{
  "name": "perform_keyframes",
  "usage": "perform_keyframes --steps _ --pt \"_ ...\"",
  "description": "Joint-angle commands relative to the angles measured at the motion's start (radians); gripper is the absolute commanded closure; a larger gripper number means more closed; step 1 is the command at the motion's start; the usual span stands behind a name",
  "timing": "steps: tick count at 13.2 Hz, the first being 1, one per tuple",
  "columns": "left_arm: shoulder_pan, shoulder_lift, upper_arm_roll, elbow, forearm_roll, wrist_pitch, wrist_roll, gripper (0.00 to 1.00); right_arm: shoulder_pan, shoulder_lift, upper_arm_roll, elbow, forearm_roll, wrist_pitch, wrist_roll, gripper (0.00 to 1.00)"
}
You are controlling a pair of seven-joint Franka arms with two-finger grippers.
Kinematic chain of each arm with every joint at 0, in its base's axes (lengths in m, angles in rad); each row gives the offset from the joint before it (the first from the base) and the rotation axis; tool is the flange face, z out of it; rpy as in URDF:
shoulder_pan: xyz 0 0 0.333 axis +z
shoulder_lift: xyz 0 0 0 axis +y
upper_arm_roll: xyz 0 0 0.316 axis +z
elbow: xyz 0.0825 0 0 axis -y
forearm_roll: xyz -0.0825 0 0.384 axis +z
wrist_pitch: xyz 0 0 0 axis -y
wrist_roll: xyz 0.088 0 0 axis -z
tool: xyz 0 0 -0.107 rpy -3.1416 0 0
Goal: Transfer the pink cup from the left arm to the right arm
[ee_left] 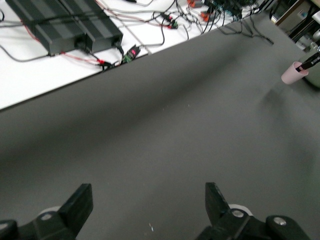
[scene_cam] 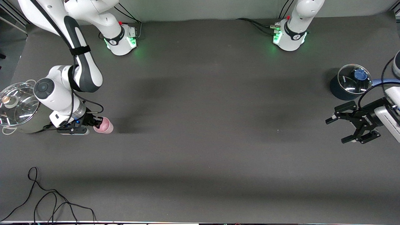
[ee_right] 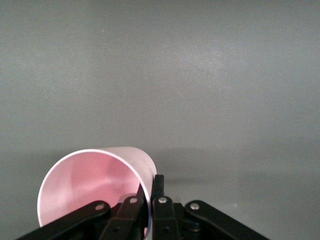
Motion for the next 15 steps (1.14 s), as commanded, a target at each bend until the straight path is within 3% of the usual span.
perform_keyframes --steps 1,5,7,8,11,15 --pt "0.007 -0.064 -0.008 0.059 0.127 -0.114 -0.16 0.0 0.005 0.06 -0.003 0.002 -0.013 0.061 -0.013 1.0" --pt "-0.013 -0.065 -0.024 0.202 0.326 -0.328 -0.535 0.0 0.005 0.103 0.0 0.005 -0.007 0.095 -0.013 1.0" --pt "-0.051 -0.065 -0.023 0.243 0.383 -0.404 -0.741 0.0 0.003 0.103 0.0 0.007 -0.004 0.094 -0.027 0.19" --pt "-0.053 -0.066 -0.024 0.251 0.399 -0.434 -0.844 0.0 0.003 0.102 0.0 0.007 -0.004 0.092 -0.027 0.01" --pt "-0.071 -0.083 -0.041 0.286 0.518 -0.508 -0.898 0.0 0.005 0.067 0.0 0.009 -0.004 0.045 -0.027 0.0" --pt "-0.071 -0.123 -0.043 0.277 0.578 -0.54 -1.035 0.0 -0.003 -0.069 -0.013 0.07 -0.003 -0.165 -0.021 0.0"
